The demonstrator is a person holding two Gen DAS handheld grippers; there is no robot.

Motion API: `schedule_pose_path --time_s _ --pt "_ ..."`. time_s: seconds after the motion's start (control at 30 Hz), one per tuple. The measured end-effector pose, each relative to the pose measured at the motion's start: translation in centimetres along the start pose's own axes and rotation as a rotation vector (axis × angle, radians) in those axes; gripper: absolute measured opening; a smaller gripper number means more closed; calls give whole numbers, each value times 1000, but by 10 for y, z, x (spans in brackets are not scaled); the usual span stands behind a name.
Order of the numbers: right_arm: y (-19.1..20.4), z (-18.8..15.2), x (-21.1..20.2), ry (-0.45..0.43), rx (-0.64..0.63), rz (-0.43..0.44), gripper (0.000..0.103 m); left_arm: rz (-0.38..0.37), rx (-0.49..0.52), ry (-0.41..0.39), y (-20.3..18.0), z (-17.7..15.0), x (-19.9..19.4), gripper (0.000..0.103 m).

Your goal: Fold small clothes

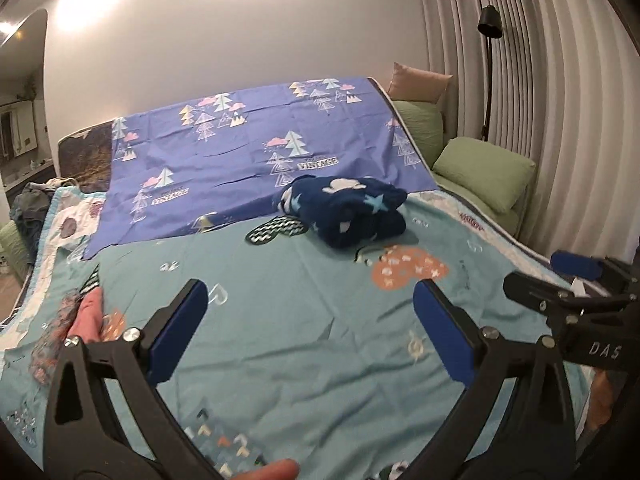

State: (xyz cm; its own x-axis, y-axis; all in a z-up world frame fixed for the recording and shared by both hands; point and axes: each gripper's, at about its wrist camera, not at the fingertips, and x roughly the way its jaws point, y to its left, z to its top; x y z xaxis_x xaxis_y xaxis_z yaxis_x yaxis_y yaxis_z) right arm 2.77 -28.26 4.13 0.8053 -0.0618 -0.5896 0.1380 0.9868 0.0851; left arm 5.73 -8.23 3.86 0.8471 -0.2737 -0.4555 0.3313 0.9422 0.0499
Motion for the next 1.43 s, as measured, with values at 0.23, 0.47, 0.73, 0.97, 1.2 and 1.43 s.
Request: schedule_pose_path --time_s 0.23,0.47,0.73,0.97,1.2,1.43 --pt "19 -8 -4 7 -17 15 91 18 -24 32 10 -13 -8 102" --pt "28 -17 2 40 -33 -3 91 13 -28 40 12 -19 -10 102" --pt "30 -24 9 59 -41 -28 91 11 -41 75 15 -24 -3 102" --pt "30 -23 9 53 -34 -38 91 7 -44 86 17 -25 1 102" --pt "34 -22 9 45 -51 -49 91 14 -48 93 18 -25 2 102" --pt "34 -23 9 46 -49 -49 91 20 -46 96 20 -24 4 102"
